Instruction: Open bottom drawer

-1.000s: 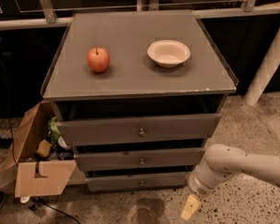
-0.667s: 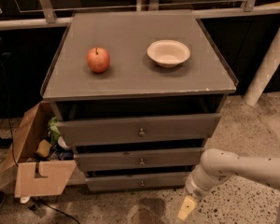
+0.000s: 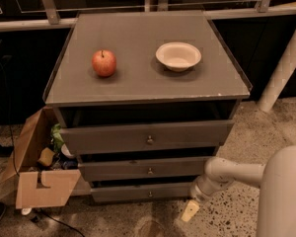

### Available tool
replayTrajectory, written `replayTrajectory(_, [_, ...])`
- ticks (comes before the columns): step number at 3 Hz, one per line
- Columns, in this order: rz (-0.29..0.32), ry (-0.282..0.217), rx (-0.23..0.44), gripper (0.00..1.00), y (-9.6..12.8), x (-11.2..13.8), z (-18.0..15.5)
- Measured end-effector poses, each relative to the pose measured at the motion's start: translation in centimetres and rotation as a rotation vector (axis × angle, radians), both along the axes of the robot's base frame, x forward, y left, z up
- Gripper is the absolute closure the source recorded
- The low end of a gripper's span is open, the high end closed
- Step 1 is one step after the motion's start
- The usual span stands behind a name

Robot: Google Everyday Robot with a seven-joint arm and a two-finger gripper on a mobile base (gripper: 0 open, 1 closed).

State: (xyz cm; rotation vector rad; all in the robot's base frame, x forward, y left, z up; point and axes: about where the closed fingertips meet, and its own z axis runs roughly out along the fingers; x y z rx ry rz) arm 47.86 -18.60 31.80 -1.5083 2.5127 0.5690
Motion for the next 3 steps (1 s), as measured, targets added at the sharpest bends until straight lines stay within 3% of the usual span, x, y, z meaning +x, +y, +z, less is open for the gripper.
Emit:
replayTrajectory(1, [-0.001,-0.001,0.001,0.0,0.0,0.1,-0.1])
replayTrajectory(2, [-0.025,0.009,0.018,0.0,0.4,0.3,-2.8])
replayTrajectory(3, [-0.103,-0.008,0.055,0.0,-0.2,1.8,-5.9])
